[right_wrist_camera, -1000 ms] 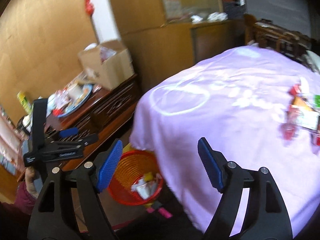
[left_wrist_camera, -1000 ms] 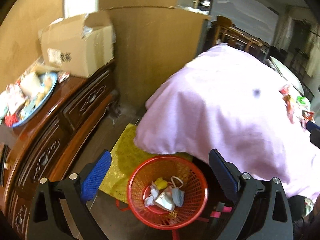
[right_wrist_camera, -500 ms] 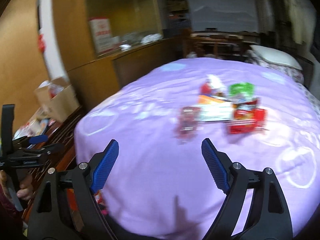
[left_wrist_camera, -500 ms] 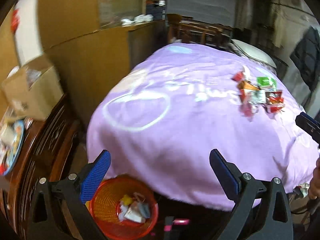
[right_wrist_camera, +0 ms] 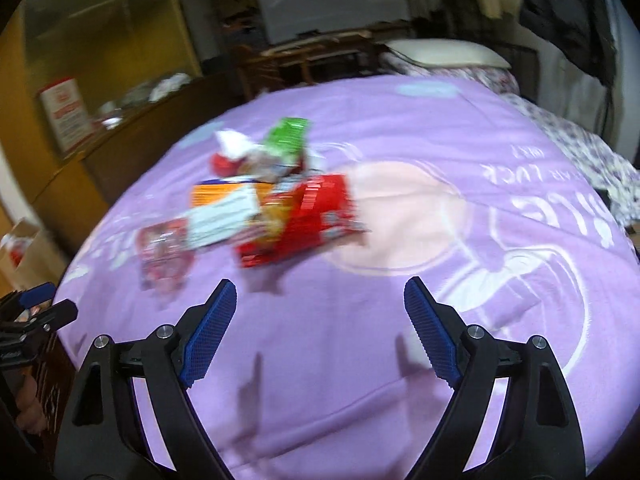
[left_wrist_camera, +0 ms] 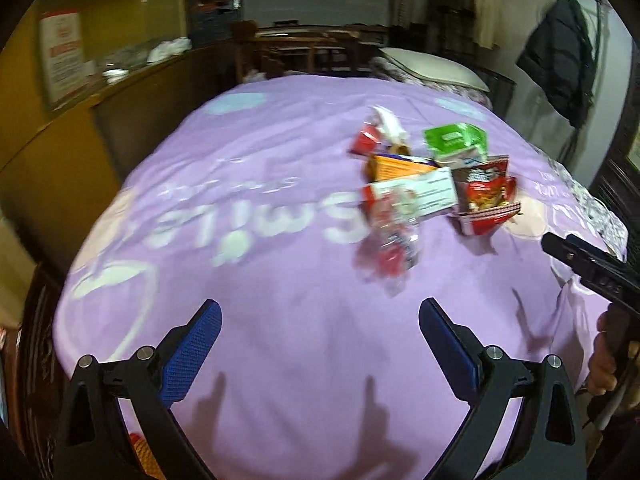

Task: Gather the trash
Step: 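Move both tools back over the bedspread toward the remaining wrappers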

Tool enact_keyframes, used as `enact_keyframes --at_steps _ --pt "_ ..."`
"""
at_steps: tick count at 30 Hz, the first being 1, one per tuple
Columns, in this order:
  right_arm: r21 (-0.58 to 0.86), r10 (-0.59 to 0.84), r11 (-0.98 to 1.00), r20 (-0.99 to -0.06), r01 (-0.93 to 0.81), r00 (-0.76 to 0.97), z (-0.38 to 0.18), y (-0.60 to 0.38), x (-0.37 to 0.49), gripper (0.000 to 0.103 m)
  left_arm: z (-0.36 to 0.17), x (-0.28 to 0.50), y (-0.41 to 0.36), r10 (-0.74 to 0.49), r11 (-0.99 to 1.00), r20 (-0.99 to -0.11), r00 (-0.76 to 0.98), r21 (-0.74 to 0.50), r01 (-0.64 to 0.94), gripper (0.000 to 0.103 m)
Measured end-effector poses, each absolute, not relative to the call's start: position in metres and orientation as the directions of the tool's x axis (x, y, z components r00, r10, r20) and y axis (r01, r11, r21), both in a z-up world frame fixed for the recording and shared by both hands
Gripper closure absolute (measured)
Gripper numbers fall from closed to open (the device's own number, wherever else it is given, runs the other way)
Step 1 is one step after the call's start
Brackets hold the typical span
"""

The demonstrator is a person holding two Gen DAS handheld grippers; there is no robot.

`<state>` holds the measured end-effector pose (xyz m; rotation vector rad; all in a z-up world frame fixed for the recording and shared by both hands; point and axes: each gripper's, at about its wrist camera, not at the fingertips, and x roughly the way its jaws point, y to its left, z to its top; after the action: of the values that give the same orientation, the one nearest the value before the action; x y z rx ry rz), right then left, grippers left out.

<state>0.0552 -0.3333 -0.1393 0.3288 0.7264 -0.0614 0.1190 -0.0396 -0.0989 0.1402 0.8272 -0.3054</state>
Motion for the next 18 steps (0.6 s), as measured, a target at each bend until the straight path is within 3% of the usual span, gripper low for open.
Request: enact_keyframes --at_steps 10,18 --pt "0.259 0.016 0.939 -0.691 0.226 0.723 -0.169 -0.35 0.082 0.017 -0.12 0.17 -0.099 -0.287 0.917 -0.755 0.59 -0.039 0.397 0.006" --pt "0.351 0.086 0.912 -0.668 0.211 0.74 -0.172 -0.362 0.081 0.015 -0.149 0.211 -0.102 -0.214 0.947 -0.787 0.579 -0.021 0.321 0.006"
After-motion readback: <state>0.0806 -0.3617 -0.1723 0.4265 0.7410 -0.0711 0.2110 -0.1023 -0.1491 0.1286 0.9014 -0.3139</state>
